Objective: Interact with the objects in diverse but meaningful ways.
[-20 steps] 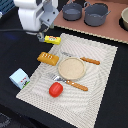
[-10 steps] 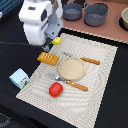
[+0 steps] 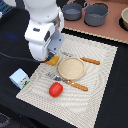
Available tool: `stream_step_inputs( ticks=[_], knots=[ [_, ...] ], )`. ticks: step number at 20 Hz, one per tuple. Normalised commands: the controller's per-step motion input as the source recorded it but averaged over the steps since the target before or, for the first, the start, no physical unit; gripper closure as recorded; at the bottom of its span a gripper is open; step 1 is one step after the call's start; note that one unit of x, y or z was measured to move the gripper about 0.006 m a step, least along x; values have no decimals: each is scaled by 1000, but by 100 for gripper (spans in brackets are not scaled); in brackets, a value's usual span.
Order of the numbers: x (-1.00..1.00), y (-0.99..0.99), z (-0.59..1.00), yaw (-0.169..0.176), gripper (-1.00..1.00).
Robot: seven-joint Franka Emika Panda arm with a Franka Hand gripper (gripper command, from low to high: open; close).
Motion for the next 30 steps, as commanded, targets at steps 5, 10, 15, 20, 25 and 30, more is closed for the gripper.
stream_step_inputs(
  ticks=[5,10,15,20,25,30],
  knots=[
    [-118,314,-558,24,-100],
    [-117,295,-527,27,100],
    [-19,215,-289,17,100],
    [81,54,210,4,100],
    [418,0,838,-3,100],
    [829,34,1000,-69,100]
  ],
)
